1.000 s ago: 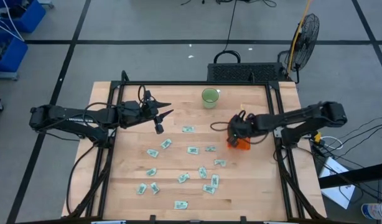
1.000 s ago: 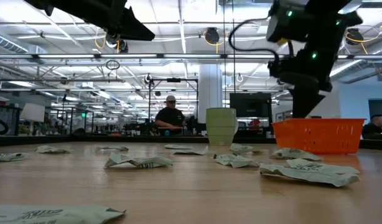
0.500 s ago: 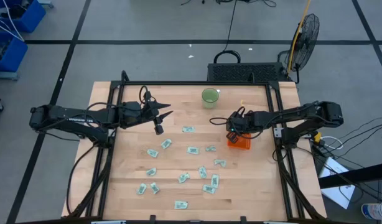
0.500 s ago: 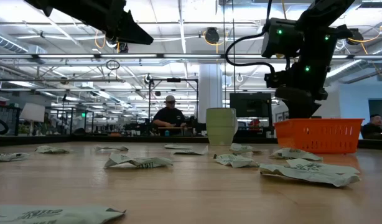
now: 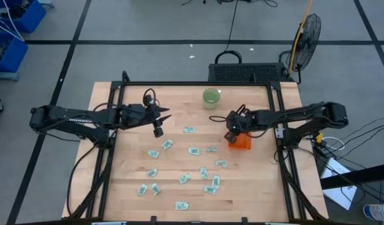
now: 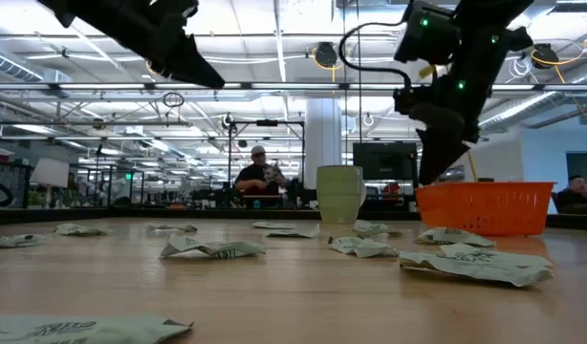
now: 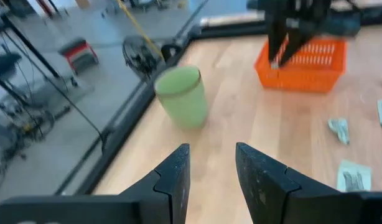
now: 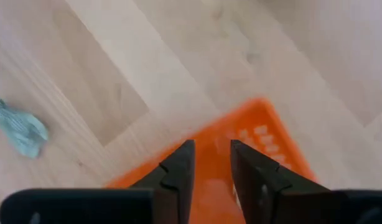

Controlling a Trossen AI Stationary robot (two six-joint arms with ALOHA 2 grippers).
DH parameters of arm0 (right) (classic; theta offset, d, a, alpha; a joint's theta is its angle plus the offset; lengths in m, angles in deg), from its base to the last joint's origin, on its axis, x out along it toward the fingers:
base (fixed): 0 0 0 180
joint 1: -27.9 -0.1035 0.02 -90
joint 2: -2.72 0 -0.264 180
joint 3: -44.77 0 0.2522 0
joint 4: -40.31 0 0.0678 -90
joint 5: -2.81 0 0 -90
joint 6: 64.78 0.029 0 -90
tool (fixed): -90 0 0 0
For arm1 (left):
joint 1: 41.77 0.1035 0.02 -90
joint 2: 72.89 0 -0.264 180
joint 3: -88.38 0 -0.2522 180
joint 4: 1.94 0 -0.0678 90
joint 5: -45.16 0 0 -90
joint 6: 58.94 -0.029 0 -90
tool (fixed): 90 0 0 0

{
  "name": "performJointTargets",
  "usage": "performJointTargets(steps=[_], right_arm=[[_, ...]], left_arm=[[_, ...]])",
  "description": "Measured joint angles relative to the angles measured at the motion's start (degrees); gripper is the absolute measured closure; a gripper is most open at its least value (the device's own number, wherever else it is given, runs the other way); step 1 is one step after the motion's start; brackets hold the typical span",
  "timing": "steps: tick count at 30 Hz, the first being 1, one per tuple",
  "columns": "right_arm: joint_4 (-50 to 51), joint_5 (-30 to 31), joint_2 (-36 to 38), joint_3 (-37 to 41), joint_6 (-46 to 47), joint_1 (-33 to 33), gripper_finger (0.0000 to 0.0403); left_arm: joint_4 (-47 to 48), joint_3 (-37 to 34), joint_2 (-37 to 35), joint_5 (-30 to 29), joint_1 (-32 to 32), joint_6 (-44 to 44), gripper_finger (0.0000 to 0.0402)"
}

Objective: Pick and place Stevia / Truvia into bins
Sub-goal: Put the light green packet into the orange basket

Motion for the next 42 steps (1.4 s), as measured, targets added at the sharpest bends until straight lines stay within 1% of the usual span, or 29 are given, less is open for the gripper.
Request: performJointTargets(steps=[3,7,10,15,18,20,23,26,31,36,39,42], right_arm=[[-2.98,-1.72,0.88,-1.04,-2.28,-0.24,0.0313],[-12.3,-7.24,1.16,-1.04,-8.06,-1.97,0.0307],[-18.35,-10.3,-0.14,-1.04,-11.9,-4.09,0.0294],[-23.2,-10.42,-4.13,-0.95,-13.47,-6.8,0.0264],[-26.64,-10.46,-8.36,-0.53,-14.26,-8.53,0.0247],[-28.73,-10.86,-11.29,-0.53,-16.75,-9.75,0.0236],[-29.71,-11.73,-15.08,-0.53,-21.38,-11.12,0.0224],[-29.5,-11.63,-17.45,-0.49,-22.6,-11.55,0.0218],[-29.67,-11.68,-20.24,-0.49,-21.53,-11.44,0.0222],[-29.97,-11.77,-22.26,-0.68,-22.28,-11.47,0.0238],[-29.98,-11.87,-22.17,-0.68,-23.82,-11.47,0.026],[-29.86,-11.95,-21.14,-0.57,-23.53,-11.41,0.0294]], left_arm=[[3.23,0.0,0.0,-0.01,-0.07,2.45,0.0266],[4.89,-0.02,0.0,0.01,-0.11,4.74,0.0266],[4.9,-0.02,0.0,-0.01,-0.11,4.94,0.0266],[5.19,-0.02,0.0,0.33,-0.24,5.18,0.0266],[5.37,-0.02,0.0,1.32,-0.33,5.97,0.0266],[5.39,-0.02,0.0,1.37,-0.44,6.16,0.0266],[5.41,-0.02,0.0,1.38,-0.46,6.23,0.0266],[5.41,-0.02,0.0,1.36,-0.47,6.47,0.0266],[5.41,-0.02,0.0,1.38,-0.5,6.45,0.0266],[5.35,-0.02,0.0,1.36,-0.48,6.45,0.0266],[5.36,-0.02,0.0,1.36,-0.48,6.45,0.0266],[5.34,-0.02,0.0,1.33,-0.49,6.43,0.0266]])
